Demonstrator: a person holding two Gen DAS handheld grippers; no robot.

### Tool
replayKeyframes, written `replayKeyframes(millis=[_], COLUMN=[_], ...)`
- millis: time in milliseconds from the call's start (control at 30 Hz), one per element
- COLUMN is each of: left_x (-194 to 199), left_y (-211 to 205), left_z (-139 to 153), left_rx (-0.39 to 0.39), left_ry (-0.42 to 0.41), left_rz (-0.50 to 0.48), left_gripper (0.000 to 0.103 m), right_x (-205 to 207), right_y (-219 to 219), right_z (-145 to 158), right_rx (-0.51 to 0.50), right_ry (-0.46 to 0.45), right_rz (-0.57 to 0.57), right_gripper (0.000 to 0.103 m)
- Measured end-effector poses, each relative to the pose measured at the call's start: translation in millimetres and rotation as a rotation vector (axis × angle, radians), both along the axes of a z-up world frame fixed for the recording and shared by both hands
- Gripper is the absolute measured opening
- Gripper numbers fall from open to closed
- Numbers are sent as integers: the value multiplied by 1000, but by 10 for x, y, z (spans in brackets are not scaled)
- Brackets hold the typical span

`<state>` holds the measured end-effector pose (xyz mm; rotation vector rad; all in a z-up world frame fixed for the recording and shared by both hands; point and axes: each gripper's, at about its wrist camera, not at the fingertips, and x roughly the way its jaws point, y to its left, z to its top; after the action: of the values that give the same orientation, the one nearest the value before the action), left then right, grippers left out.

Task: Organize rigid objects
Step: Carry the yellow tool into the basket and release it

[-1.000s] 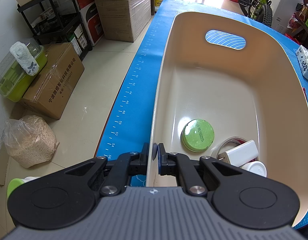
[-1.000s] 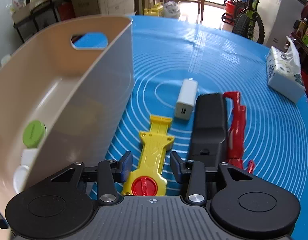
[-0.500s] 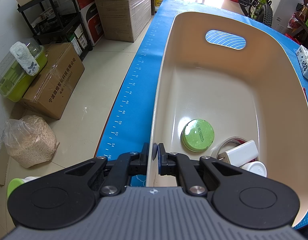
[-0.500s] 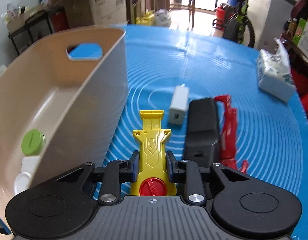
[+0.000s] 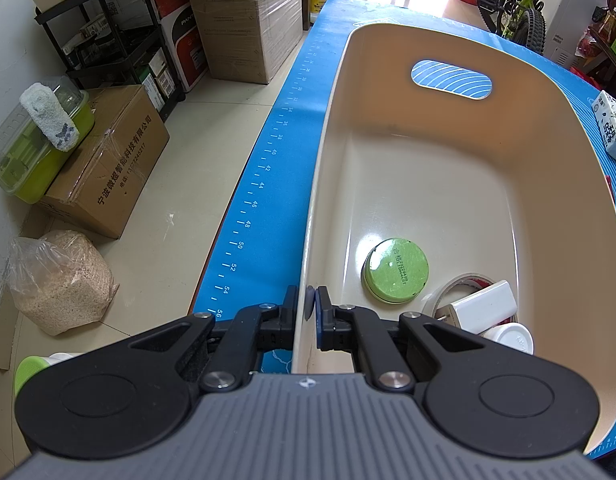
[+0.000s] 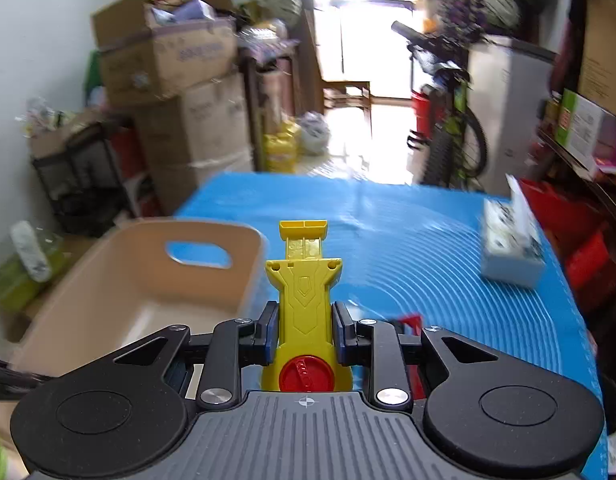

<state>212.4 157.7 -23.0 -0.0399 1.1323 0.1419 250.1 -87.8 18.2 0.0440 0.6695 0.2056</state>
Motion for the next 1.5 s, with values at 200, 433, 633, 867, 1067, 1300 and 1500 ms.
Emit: replayKeyframes(millis=[200,433,633,867,1067,1300,1500], left_x=[1,1,1,2,2,2,2], left_y=[-1,-2,-1,-1,0,-2,1], left_z=[0,0,0,1,1,-1,1], left_rx=[0,1,1,1,1,0,1], left_ry=[0,0,0,0,0,0,1], left_rz=[-1,0,0,0,0,0,0], left_gripper=[9,9,9,9,9,9,9], right_x=[-73,-70,-51,-10,-4,51,18], right_y=[384,851,1115,1219,1316,1342,1238], right_z=[168,81,-125,-363,-557,-616,-508], right_rx=[20,-7,-43,-72,-115,-129,-99], right_ry=[-28,-1,53,153,224,266,226], right_rz=[121,227,263,274,317,320,324], right_gripper=[36,36,36,36,36,35,55])
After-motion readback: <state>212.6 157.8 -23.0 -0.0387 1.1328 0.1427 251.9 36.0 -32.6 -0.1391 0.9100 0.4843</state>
